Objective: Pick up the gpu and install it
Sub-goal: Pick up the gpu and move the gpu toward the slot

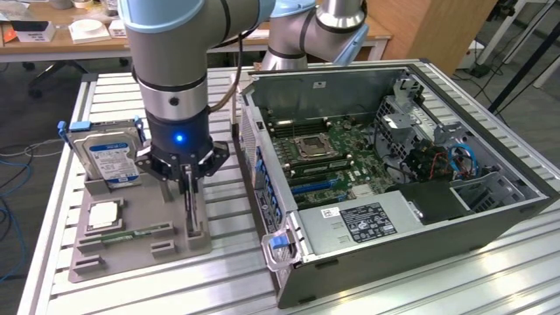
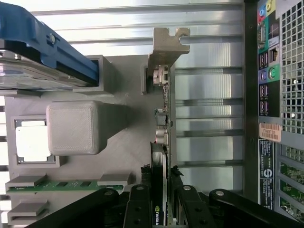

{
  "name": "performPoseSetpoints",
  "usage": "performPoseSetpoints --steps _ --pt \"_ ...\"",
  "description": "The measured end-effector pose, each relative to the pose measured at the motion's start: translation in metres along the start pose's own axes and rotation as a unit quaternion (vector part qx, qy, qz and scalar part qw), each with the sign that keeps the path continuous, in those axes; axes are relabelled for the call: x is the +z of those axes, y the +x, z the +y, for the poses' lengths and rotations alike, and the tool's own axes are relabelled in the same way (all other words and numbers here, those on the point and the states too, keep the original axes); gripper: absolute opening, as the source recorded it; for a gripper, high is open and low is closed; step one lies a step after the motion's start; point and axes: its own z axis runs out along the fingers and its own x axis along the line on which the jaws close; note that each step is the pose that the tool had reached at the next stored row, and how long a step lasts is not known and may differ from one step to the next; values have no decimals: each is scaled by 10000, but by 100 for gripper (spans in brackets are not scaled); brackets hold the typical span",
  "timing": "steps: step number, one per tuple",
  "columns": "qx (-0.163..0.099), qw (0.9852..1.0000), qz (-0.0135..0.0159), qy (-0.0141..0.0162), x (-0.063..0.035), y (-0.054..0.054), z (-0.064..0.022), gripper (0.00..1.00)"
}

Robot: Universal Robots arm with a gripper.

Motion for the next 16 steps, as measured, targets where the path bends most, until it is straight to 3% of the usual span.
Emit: performPoseSetpoints --steps 10,16 --pt "0 10000 0 0 -120 4 3 26" --pt "0 10000 0 1 -127 5 3 26"
